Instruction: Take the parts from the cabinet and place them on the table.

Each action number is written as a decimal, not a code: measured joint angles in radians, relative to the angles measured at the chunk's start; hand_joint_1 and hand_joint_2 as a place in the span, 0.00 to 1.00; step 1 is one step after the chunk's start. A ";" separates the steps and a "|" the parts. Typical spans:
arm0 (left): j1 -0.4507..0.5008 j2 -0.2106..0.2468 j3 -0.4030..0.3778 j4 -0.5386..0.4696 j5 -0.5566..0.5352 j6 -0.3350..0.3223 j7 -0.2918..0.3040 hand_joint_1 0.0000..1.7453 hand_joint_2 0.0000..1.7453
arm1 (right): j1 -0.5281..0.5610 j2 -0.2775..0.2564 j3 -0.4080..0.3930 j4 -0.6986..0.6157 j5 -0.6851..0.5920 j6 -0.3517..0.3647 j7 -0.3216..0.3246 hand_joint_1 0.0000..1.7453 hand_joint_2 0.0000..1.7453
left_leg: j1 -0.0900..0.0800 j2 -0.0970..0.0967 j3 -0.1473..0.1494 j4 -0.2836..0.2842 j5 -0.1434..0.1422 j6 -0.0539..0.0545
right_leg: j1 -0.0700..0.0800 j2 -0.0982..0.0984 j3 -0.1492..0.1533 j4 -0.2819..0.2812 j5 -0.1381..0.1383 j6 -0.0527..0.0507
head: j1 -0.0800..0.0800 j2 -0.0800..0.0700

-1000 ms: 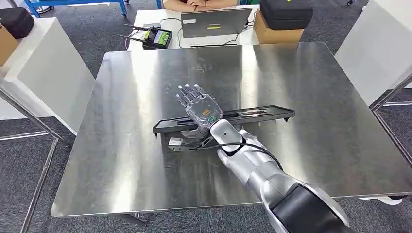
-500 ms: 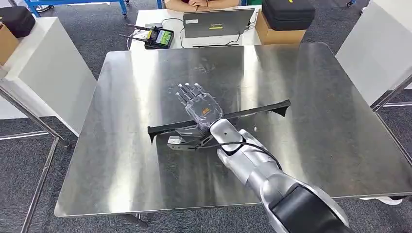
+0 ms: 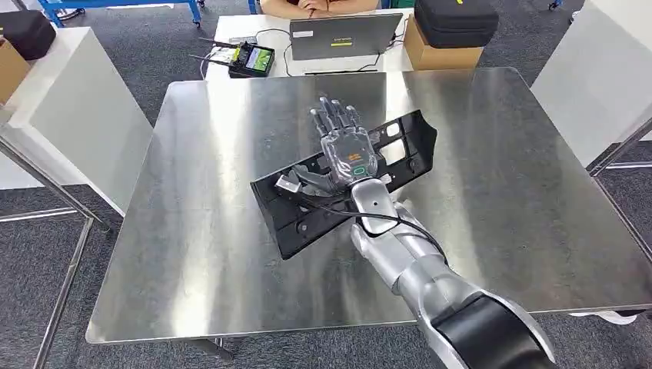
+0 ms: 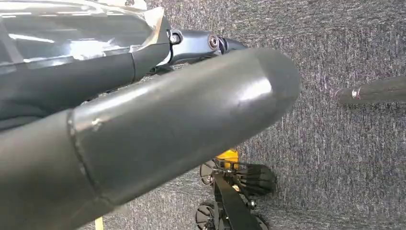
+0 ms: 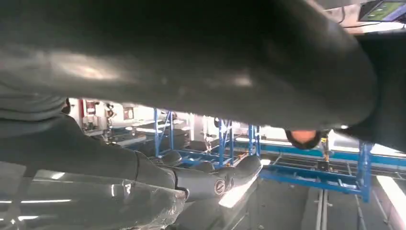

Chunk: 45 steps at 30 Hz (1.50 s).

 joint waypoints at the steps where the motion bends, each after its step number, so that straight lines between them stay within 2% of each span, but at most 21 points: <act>1: 0.000 0.000 0.000 0.000 0.000 0.000 0.000 0.00 0.00 | 0.000 -0.002 -0.001 -0.002 0.009 0.000 0.015 0.00 0.00 | 0.000 0.000 0.000 0.000 0.000 0.000 | 0.000 0.000 0.000 0.000 0.000 0.000 | 0.000 0.000; 3: 0.000 0.000 0.000 0.000 -0.002 0.000 0.000 0.00 0.00 | 0.000 -0.006 0.002 -0.002 0.035 0.000 0.074 0.00 0.00 | 0.000 0.000 0.000 0.000 0.000 0.000 | 0.000 0.000 0.000 0.000 0.000 0.000 | 0.000 0.000; 8: 0.000 0.000 0.000 0.000 0.001 0.000 0.003 0.00 0.00 | -0.004 -0.019 0.000 -0.002 0.042 0.023 0.130 0.00 0.00 | 0.000 0.000 0.000 0.000 0.000 0.000 | 0.000 0.000 0.000 0.000 0.000 0.000 | 0.000 0.000; 12: 0.000 0.000 0.000 0.000 0.005 0.000 0.003 0.00 0.00 | -0.005 -0.022 -0.008 0.001 0.011 0.036 0.119 0.00 0.00 | 0.000 0.000 0.000 0.000 0.000 0.000 | 0.000 0.000 0.000 0.000 0.000 0.000 | 0.000 0.000; 15: 0.000 0.000 0.000 0.000 0.008 -0.001 0.001 0.00 0.00 | -0.005 -0.017 -0.048 0.001 -0.019 0.093 0.106 0.00 0.00 | 0.000 0.000 0.000 0.000 0.000 0.000 | 0.000 0.000 0.000 0.000 0.000 0.000 | 0.000 0.000; 16: 0.000 0.000 0.000 0.000 0.008 -0.003 -0.001 0.00 0.00 | -0.007 -0.017 -0.053 0.002 -0.008 0.135 0.116 0.00 0.00 | 0.000 0.000 0.000 0.000 0.000 0.000 | 0.000 0.000 0.000 0.000 0.000 0.000 | 0.000 0.000; 18: 0.000 0.000 0.000 0.000 0.008 -0.006 -0.002 0.00 0.00 | -0.015 -0.017 -0.056 0.011 0.013 0.263 0.136 0.00 0.00 | 0.000 0.000 0.000 0.000 0.000 0.000 | 0.000 0.000 0.000 0.000 0.000 0.000 | 0.000 0.000; 21: -0.001 0.000 0.000 -0.001 0.008 -0.018 0.002 0.00 0.00 | -0.032 -0.006 -0.069 0.043 0.000 0.544 0.158 0.00 0.00 | 0.000 0.000 0.000 0.000 0.000 0.000 | 0.000 0.000 0.000 0.000 0.000 0.000 | 0.000 0.000; 22: 0.000 0.000 0.000 -0.001 0.008 -0.021 0.002 0.00 0.00 | -0.034 -0.001 -0.072 0.056 -0.002 0.605 0.162 0.00 0.00 | 0.000 0.000 0.000 0.000 0.000 0.000 | 0.000 0.000 0.000 0.000 0.000 0.000 | 0.000 0.000; 27: -0.001 0.000 0.000 -0.003 0.009 -0.024 0.005 0.00 0.00 | -0.045 0.016 -0.075 0.089 -0.010 0.682 0.167 0.00 0.00 | 0.000 0.000 0.000 0.000 0.000 0.000 | 0.000 0.000 0.000 0.000 0.000 0.000 | 0.000 0.000; 29: -0.001 0.000 0.000 -0.005 0.018 -0.024 0.004 0.00 0.00 | -0.045 0.018 -0.082 0.095 -0.021 0.671 0.166 0.00 0.00 | 0.000 0.000 0.000 0.000 0.000 0.000 | 0.000 0.000 0.000 0.000 0.000 0.000 | 0.000 0.000; 33: -0.001 0.000 0.000 -0.005 0.023 -0.020 0.002 0.00 0.00 | -0.044 0.025 -0.098 0.095 -0.038 0.583 0.144 0.00 0.00 | 0.000 0.000 0.000 0.000 0.000 0.000 | 0.000 0.000 0.000 0.000 0.000 0.000 | 0.000 0.000; 39: 0.000 -0.003 0.006 -0.006 0.030 -0.017 -0.011 0.00 0.00 | -0.027 0.023 -0.119 0.019 -0.078 0.329 0.070 0.00 0.00 | 0.000 0.000 0.000 0.000 0.000 0.000 | 0.000 0.000 0.000 0.000 0.000 0.000 | 0.000 0.000; 45: 0.002 -0.008 0.008 -0.006 0.037 -0.006 -0.011 0.00 0.00 | 0.050 0.009 -0.143 -0.178 -0.134 0.156 -0.017 0.00 0.00 | 0.000 0.000 0.000 0.000 0.000 0.000 | 0.000 0.000 0.000 0.000 0.000 0.000 | 0.000 0.000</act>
